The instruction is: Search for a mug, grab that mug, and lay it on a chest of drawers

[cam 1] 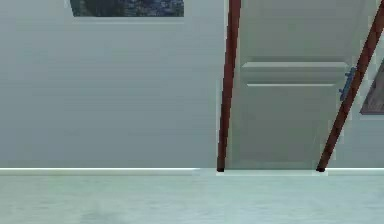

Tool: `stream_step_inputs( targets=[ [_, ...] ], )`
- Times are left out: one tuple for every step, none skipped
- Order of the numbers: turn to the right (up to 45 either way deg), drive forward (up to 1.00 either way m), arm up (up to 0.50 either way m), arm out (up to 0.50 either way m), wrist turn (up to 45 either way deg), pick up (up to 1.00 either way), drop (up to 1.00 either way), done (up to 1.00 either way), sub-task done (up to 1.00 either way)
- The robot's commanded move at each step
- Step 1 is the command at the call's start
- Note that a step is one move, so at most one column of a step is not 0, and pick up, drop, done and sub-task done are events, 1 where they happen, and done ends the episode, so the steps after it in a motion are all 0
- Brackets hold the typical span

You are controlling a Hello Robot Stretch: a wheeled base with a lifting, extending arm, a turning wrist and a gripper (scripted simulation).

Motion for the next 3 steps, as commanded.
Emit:
stream_step_inputs(
  targets=[
    [45.0, 0.0, 0.0, 0.0, 0.0, 0.0, 0.0, 0.0, 0.0],
    [45.0, 0.0, 0.0, 0.0, 0.0, 0.0, 0.0, 0.0, 0.0],
    [12.0, 0.0, 0.0, 0.0, 0.0, 0.0, 0.0, 0.0, 0.0]
  ],
)
